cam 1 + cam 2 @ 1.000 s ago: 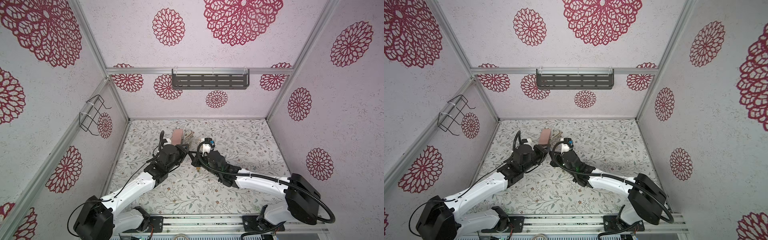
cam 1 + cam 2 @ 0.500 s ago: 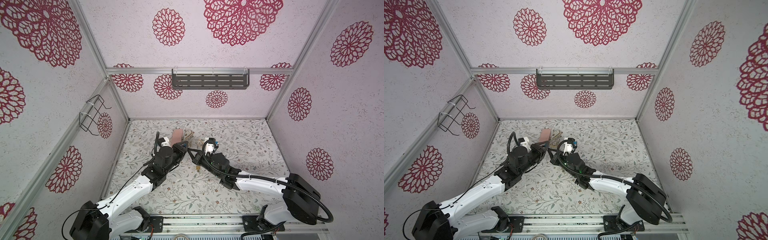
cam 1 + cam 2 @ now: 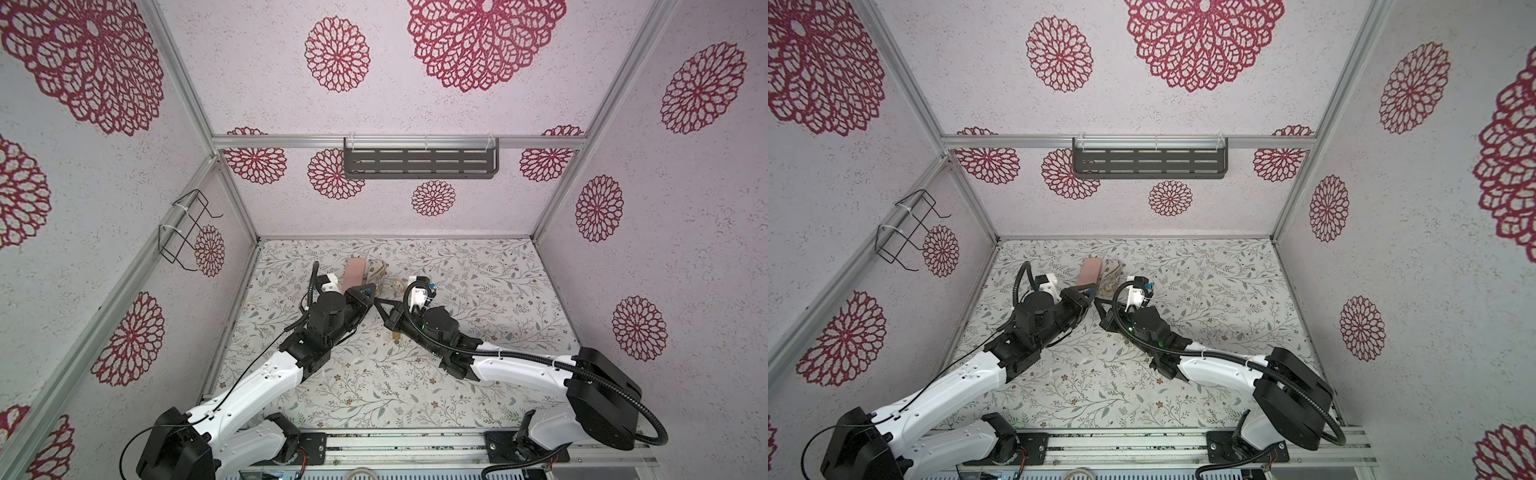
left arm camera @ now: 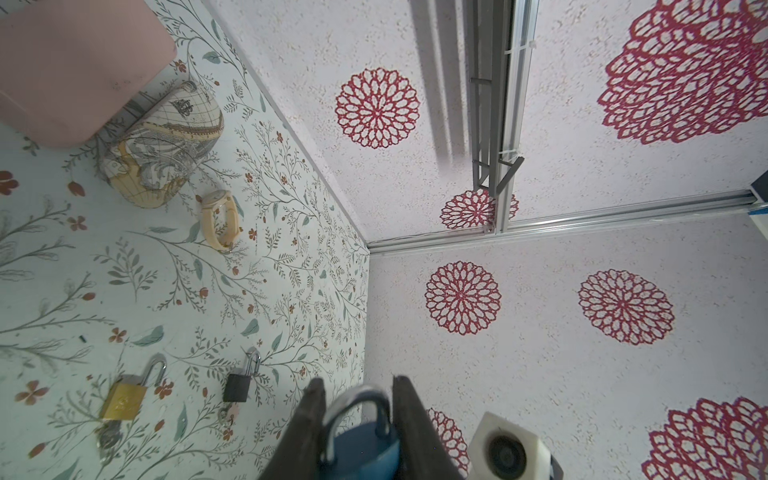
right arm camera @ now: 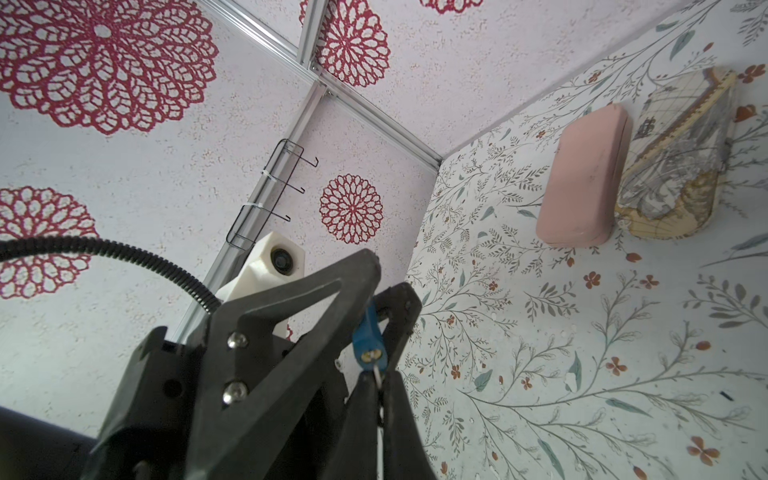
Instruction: Unlock with the key
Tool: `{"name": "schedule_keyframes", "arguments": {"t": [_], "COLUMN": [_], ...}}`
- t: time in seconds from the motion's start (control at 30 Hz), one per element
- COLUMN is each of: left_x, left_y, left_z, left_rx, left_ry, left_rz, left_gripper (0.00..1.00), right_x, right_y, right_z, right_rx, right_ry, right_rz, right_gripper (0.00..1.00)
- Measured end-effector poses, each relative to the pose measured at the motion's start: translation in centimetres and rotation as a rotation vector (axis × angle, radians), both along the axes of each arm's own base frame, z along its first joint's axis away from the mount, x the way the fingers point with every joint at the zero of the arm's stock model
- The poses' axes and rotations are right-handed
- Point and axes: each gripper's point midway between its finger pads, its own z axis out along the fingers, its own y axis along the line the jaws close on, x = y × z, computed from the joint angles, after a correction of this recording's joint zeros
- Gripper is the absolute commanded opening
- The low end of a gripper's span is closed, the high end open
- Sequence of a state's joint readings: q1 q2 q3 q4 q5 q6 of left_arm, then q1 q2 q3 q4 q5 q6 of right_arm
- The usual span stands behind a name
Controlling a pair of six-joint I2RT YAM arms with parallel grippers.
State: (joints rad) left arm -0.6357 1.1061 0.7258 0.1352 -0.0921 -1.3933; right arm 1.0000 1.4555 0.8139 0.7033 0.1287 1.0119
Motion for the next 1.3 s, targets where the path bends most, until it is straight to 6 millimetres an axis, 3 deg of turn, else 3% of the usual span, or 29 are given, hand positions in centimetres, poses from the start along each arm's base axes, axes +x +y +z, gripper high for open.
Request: {"name": "schedule_keyframes", "arguments": {"t": [0.27,0.53,0.63,0.77,1.1,1.3], "left_x": [0.1,-0.2,-0.4,-0.5,-0.4,0.2], "left_y": [0.3,0.4,0.7,1.7,2.3,1.6], "left_z": [0.5,1.7,2.0,2.0,0.8,0.5], "left_rx": [0.028,0.087,0.106,0.131,0.151,0.108], "left_ry": [0.001,0.017,0.021,0.031,0.079,0.098], "left_rz": [-0.009,-0.033,-0.043,-0.036,-0.037,-0.042], "left_gripper": [0.01,0.41,0.58,0.7,0.71,0.66], "right_x": [0.2,0.0,0.9,1.5,1.2,1.1], "right_y": [0.2,0.0,-0.9,-2.2,-2.1,-1.5], "right_z": [0.4,1.6,0.7,-1.3,-1.3,0.2], "right_rx": [-0.106,-0.232,-0.317,-0.446,-0.533,-0.527], "right_ry": [-0.05,-0.132,-0.134,-0.121,-0.19,-0.275], "right_rz": [-0.001,-0.014,-0.063,-0.097,-0.081,-0.077], "right_gripper": [0.0,0.0,0.0,0.0,0.0,0.0]}}
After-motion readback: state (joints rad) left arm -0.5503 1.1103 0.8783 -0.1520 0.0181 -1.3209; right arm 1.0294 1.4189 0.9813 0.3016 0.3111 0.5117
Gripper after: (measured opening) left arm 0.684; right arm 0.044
